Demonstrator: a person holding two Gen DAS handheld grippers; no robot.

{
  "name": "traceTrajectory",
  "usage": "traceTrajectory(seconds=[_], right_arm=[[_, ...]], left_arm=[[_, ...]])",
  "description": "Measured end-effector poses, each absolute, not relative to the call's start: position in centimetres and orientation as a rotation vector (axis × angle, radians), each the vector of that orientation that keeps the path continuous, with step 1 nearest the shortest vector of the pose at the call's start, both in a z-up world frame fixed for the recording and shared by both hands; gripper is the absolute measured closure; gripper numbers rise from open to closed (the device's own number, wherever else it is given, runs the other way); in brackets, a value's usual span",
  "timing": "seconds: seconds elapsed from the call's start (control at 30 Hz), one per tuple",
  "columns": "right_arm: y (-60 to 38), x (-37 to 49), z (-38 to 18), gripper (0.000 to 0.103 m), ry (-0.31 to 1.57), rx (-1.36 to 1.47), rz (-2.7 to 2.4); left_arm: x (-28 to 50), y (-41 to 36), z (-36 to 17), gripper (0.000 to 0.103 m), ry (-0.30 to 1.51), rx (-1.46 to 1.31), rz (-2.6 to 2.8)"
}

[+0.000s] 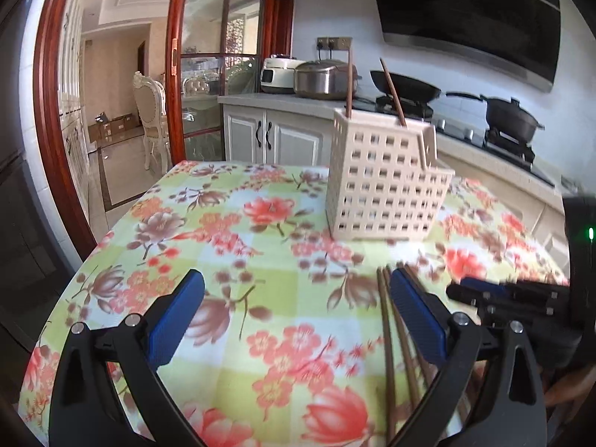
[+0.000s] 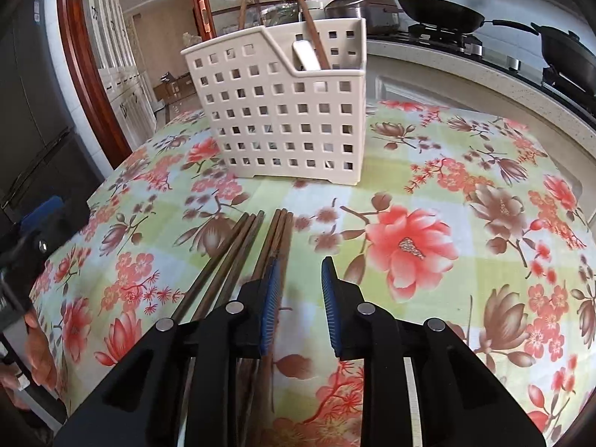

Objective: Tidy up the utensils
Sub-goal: 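Grasp a brown chopstick from the pile with the left tool while the right tool grasps another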

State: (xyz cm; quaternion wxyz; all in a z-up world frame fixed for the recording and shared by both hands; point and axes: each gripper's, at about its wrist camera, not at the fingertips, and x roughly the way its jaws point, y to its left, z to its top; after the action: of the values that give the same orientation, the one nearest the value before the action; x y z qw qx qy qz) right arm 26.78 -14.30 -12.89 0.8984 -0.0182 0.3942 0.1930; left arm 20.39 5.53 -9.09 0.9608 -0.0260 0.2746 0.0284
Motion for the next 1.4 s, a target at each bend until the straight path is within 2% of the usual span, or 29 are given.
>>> traceTrajectory(seconds=[0.2,0.33,0.63,0.9,0.97,1.13,1.3,1.4], right_arm=[[-13.7,26.8,-13.5,0.082,0.848,-0.042,0.406],[-13.3,26.6,-13.6,0.087,0.854,-0.077,0.39],[-12.4,26.4,-14.0,0.087,0.864,-0.106,0.397],[-11.8,27.0,-14.3,0.09,0.877,-0.157,0.376],[-11.9,27.1,-14.3,0.095,0.875,-0.165,0.371],[-13.7,26.9,-14.3,0.097,0.879,-0.098,0.388],[-15.5,26.5,-14.0,0.097,0.864,-0.058,0.376],[-16.3,26.4,-13.8,0.097,0.859,-0.038,0.372]], left_arm=[[20.1,5.3,-9.2,0.006,0.552,-0.003,0.065],[20.3,5.5,-9.5,0.007,0.564,-0.038,0.052],[20.5,6.4,-10.4,0.008,0.601,-0.11,0.054],[20.8,5.1,-10.9,0.012,0.639,-0.07,0.01],[21.1,4.7,-11.2,0.016,0.66,-0.059,0.0],[21.9,4.1,-11.7,0.021,0.703,-0.048,-0.026],[23.7,2.5,-12.6,0.04,0.76,-0.022,-0.074],[24.7,1.2,-13.1,0.046,0.791,-0.004,-0.104]])
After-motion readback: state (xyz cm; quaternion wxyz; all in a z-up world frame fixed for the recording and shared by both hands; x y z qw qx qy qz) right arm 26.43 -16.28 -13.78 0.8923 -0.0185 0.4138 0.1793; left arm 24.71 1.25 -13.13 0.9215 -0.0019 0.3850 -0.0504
